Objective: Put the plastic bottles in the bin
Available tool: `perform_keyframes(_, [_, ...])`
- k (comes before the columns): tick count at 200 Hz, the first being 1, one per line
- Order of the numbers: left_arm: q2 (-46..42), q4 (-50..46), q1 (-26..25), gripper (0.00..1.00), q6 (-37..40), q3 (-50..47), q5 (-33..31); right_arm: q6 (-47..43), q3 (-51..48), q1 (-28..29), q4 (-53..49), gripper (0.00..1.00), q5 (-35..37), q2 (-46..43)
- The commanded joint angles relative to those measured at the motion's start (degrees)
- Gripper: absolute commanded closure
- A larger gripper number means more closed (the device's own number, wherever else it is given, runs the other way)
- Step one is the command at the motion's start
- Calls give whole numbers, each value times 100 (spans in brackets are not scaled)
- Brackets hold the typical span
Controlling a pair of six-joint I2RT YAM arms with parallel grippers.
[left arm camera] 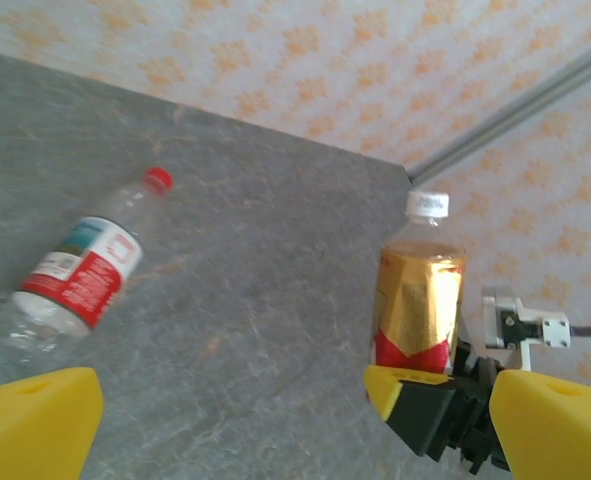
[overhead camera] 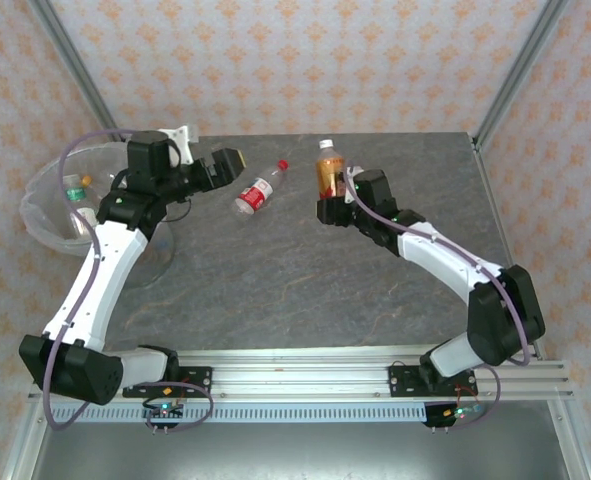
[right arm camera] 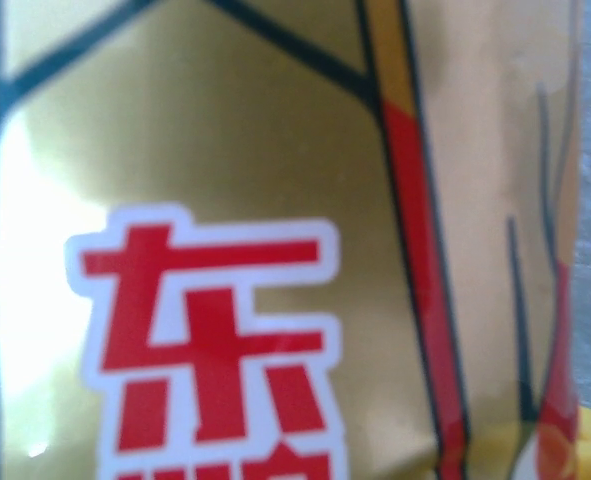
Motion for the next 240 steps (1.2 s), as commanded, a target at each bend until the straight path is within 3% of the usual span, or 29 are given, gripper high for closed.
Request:
perform_keyframes(1, [157,442,-279,0,-141,171,195,405,-270,195,822,59,-148,-326])
perform_keyframes(49, [756,713,-815,0,-309,604,735,489,-416,437,957,59,-391,-575])
perform_keyframes(102, [992,676,-1495,0,-482,813,45,467,-311,793,1106,58,-395,-562])
perform_keyframes(146, [1308,583,-1576,0,-573,946,89,437,-196,930,1222,58,-402,-456])
perform_keyframes(181, [1617,79,-1590,0,-545,1232,-440,411,-207,1045,1471,58,-441,-469])
perform_keyframes(240, [1952,172,-1681,3,-410,1446,132,370,-36,1069,1247,58,-399,-431])
